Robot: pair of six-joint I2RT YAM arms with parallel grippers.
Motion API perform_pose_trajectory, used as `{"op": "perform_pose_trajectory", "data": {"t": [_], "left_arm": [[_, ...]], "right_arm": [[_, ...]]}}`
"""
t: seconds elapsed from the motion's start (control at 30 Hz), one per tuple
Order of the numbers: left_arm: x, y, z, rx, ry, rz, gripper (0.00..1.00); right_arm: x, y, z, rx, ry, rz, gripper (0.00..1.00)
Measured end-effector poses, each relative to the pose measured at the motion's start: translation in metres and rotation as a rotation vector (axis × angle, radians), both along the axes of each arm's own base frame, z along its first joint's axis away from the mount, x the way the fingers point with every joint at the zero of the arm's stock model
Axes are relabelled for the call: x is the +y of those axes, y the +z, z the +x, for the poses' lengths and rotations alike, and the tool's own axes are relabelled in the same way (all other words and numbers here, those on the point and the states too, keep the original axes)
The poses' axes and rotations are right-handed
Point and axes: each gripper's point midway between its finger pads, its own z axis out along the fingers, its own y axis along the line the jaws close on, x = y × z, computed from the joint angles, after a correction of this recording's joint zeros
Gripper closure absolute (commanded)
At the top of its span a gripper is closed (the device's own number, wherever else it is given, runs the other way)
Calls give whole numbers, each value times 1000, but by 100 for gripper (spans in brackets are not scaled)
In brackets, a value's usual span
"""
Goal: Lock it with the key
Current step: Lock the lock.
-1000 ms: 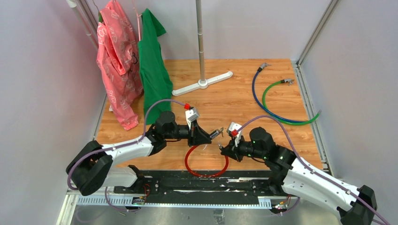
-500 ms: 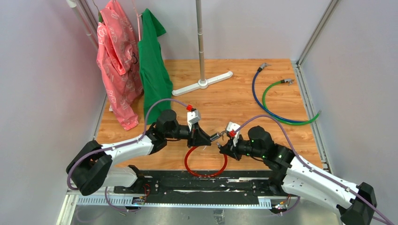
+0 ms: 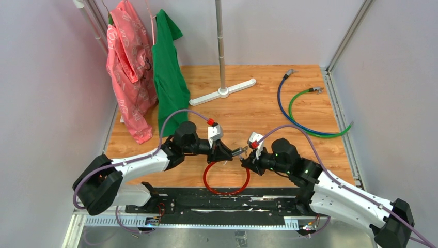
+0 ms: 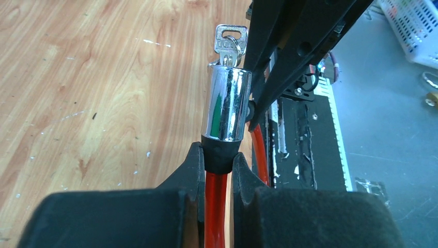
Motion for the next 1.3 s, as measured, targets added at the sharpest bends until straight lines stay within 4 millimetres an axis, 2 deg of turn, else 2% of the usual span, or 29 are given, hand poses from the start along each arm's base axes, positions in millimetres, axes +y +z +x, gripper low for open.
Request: {"op": "perform_pose_trajectory", "data": {"t": [0.37,0.63,1.03,1.2,1.27,1.3], "left_arm": [[-5,-3,0,-76,-8,28,100],[-9,-6,7,-361,-75,108,100],[-20,-14,-2,-553,-155,225,100],[-23,-26,-4,-661,-202,278,100],[-23,-30,-4,-686,-208,295,100],[-24,-33,-4,-695,-210,303,100]], "right_arm": [[2,2,1,9,-13,14,100],[-2,-5,6,45,-104,52,100],[-6,-7,1,60,-175,181,100],[-9,-16,-2,65,-183,178,100],[-11,-20,-3,74,-189,164,94],[-11,-22,-3,79,-190,159,88]]}}
